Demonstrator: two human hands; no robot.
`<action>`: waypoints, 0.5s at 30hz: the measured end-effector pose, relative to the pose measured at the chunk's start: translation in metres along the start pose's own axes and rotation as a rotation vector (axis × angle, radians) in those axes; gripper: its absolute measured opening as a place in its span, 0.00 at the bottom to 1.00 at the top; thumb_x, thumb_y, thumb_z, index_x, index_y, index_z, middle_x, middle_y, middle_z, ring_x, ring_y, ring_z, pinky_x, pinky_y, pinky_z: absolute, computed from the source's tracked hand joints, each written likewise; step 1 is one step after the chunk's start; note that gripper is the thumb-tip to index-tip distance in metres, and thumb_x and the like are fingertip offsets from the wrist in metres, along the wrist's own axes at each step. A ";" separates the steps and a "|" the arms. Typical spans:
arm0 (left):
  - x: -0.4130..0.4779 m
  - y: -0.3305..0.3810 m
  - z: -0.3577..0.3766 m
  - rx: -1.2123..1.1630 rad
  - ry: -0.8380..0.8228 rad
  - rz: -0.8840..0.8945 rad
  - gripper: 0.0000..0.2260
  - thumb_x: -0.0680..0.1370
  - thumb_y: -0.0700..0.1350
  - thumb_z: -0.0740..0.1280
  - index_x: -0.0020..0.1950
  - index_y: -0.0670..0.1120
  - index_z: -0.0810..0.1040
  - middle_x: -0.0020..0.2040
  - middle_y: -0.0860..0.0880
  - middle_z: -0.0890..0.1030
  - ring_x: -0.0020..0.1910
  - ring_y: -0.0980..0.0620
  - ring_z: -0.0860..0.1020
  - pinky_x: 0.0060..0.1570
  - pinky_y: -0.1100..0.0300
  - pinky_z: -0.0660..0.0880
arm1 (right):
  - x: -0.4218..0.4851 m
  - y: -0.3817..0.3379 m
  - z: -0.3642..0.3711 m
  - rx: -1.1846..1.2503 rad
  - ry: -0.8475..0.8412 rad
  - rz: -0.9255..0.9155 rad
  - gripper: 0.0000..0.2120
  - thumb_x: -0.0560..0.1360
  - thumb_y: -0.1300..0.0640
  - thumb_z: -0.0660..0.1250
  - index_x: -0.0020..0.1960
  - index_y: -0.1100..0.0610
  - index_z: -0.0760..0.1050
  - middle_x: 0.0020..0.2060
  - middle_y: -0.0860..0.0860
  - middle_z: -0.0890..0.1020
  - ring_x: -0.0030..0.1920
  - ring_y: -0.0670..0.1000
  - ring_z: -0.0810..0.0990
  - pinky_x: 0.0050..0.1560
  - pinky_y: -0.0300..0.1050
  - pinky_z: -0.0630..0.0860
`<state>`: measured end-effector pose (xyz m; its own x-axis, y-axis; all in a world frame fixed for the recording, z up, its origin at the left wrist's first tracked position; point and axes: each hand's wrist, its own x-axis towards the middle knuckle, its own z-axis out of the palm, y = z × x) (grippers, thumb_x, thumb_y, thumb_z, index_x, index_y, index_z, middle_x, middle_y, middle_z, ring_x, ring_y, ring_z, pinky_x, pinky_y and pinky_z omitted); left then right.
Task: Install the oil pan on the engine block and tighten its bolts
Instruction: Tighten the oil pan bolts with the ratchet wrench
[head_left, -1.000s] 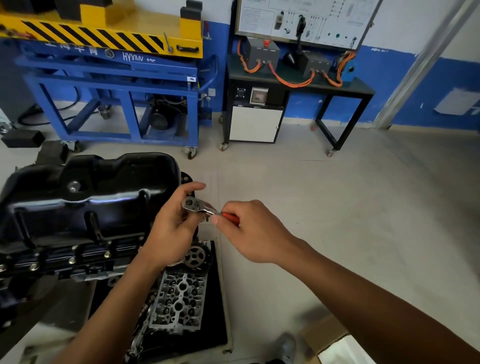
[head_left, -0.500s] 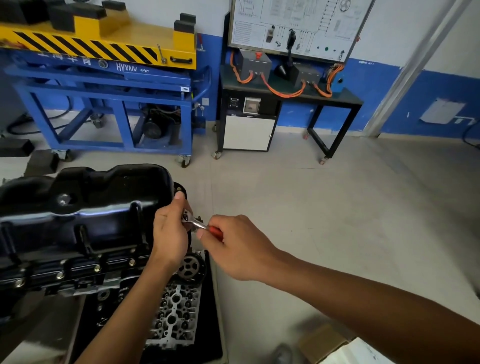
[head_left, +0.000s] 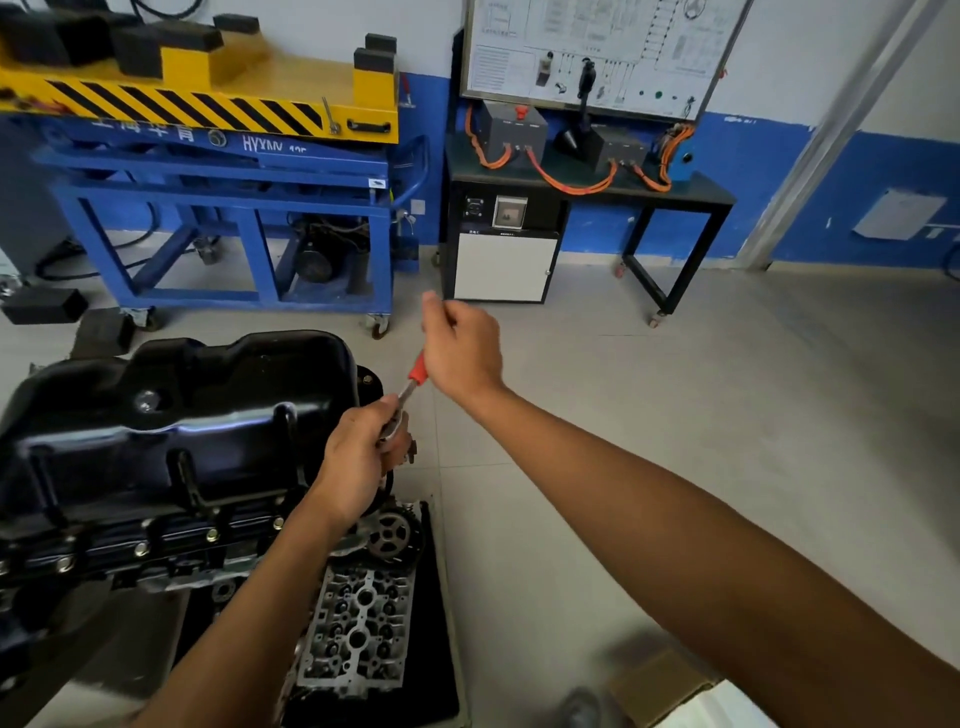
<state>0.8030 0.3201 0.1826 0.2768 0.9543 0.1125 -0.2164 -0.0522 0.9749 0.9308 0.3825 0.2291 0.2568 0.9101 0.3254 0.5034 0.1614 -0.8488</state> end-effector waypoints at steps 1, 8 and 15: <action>0.001 -0.001 0.000 0.001 -0.019 -0.006 0.19 0.78 0.50 0.56 0.27 0.51 0.62 0.26 0.52 0.59 0.24 0.56 0.57 0.27 0.65 0.61 | 0.004 -0.001 0.007 0.040 -0.014 0.061 0.25 0.82 0.47 0.60 0.37 0.65 0.77 0.32 0.59 0.80 0.33 0.56 0.78 0.36 0.52 0.76; -0.002 0.002 -0.001 0.035 -0.010 0.002 0.21 0.78 0.49 0.56 0.24 0.52 0.63 0.24 0.53 0.59 0.24 0.56 0.56 0.27 0.64 0.59 | -0.013 0.030 -0.013 0.190 -0.160 0.113 0.19 0.80 0.54 0.65 0.33 0.61 0.75 0.26 0.45 0.74 0.30 0.46 0.72 0.34 0.43 0.71; -0.002 0.004 0.008 0.172 0.314 0.067 0.21 0.85 0.42 0.55 0.31 0.42 0.68 0.25 0.49 0.65 0.24 0.57 0.63 0.25 0.68 0.64 | -0.085 0.044 -0.067 0.129 -0.318 -0.024 0.25 0.80 0.44 0.64 0.28 0.50 0.65 0.29 0.48 0.82 0.26 0.47 0.69 0.26 0.48 0.62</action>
<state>0.8088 0.3155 0.1877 -0.0392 0.9895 0.1389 -0.0560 -0.1409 0.9884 0.9861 0.2869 0.1920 -0.0338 0.9755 0.2174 0.3929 0.2130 -0.8946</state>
